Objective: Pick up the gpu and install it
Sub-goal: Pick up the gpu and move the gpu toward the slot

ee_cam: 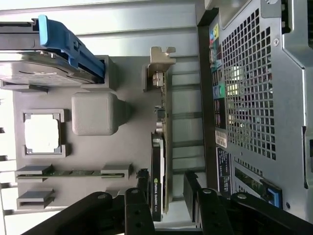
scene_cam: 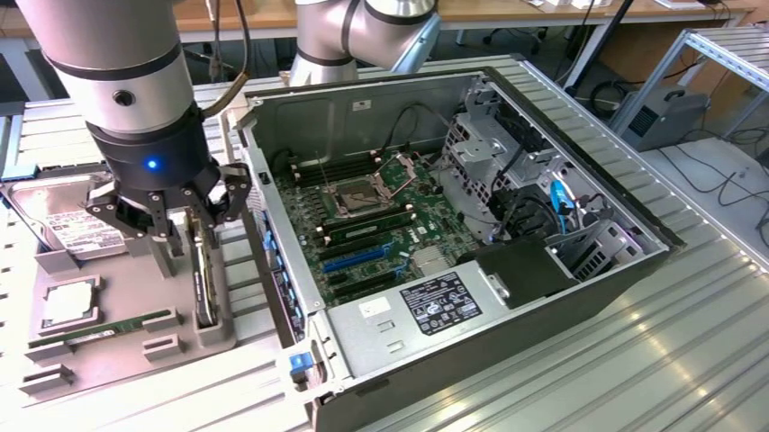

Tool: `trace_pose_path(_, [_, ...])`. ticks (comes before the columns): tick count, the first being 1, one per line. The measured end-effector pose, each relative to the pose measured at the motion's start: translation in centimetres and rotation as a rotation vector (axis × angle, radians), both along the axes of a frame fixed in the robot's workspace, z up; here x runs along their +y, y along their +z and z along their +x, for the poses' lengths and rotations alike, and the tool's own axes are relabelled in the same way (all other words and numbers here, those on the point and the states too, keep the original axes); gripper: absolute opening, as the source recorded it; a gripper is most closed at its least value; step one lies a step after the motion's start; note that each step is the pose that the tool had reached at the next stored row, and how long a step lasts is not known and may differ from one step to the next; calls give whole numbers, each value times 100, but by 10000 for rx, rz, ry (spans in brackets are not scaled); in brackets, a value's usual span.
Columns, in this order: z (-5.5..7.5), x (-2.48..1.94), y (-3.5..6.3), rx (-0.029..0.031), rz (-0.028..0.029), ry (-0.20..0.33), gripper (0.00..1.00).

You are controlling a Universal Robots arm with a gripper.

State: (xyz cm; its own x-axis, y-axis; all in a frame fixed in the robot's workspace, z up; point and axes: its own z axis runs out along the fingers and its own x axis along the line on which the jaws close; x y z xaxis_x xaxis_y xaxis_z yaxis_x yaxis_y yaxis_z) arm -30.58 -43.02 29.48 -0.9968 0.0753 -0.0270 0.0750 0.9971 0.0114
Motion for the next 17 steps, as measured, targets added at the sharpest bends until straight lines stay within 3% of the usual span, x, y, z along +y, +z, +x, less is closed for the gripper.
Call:
trace_pose_path(5, [-27, 17, -231, 1, -1, -1, 42])
trace_pose_path(6, [-27, 87, -280, 2, -1, 0, 42])
trace_pose_path(7, [-27, 123, -332, 1, 0, 0, 42])
trace_pose_path(9, [-32, 153, -418, 1, 0, 0, 42])
trace_pose_path(17, [-37, 162, -509, 1, -1, 0, 42])
